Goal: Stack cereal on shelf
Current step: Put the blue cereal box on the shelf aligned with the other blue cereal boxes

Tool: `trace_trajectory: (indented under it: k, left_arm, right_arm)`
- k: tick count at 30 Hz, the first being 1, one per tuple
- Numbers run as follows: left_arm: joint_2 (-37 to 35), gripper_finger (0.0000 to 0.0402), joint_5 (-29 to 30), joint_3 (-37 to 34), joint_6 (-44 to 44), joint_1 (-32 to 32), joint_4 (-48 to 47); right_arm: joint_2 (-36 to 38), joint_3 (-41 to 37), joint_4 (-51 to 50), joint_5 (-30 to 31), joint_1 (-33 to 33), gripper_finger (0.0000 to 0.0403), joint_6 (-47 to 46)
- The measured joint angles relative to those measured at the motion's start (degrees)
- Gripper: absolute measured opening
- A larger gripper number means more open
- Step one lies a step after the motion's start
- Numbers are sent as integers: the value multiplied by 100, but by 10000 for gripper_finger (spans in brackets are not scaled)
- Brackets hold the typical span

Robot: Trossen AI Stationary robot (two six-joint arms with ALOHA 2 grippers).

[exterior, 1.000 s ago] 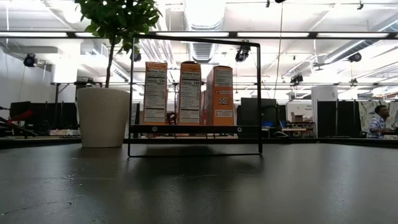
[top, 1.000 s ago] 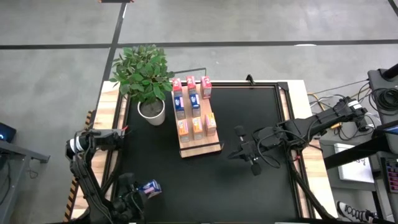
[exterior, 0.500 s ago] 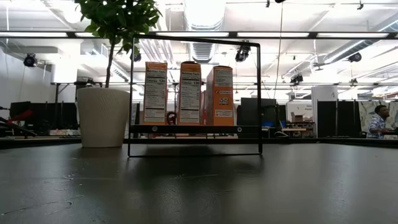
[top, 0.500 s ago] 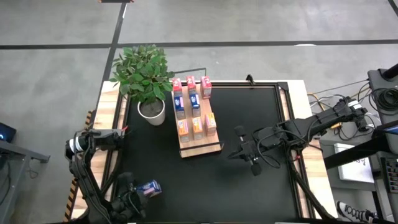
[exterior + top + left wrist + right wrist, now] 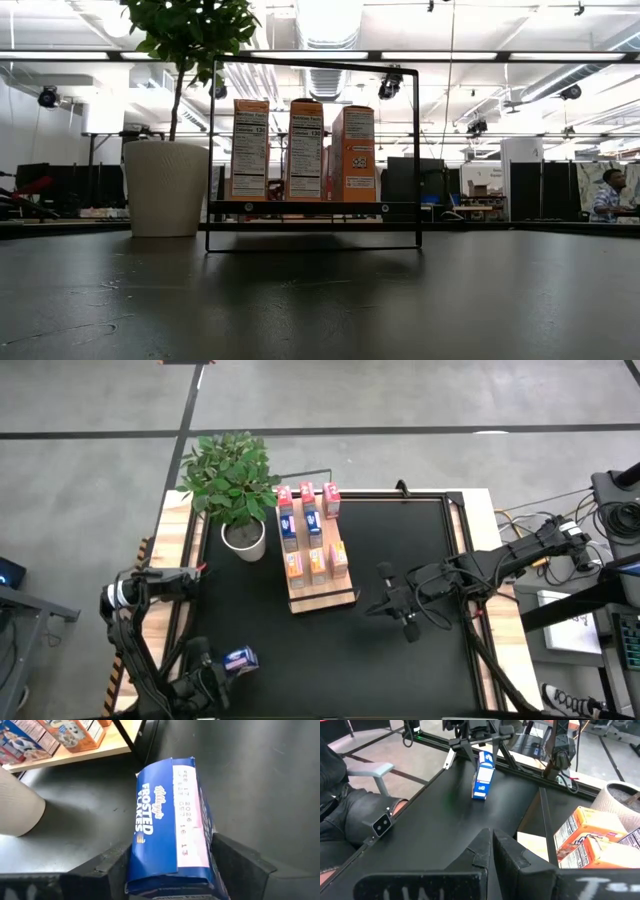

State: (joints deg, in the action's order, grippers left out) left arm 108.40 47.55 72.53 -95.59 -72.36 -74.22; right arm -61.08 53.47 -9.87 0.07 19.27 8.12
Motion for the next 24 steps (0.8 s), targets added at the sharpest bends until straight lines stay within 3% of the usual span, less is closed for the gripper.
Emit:
trace_trajectory:
  k: [8, 18, 24]
  left_arm:
    - [0, 187, 211, 95, 284, 0, 30]
    - [-2, 177, 1573, 591, 1346, 170, 11]
    - [-28, 171, 2049, 883, 2362, 545, 135]
  right_arm:
    - [0, 0, -2, -1, 0, 11, -59]
    - [0, -161, 77, -1, 0, 11, -61]
    - [0, -584, 639, -1, 0, 11, -15]
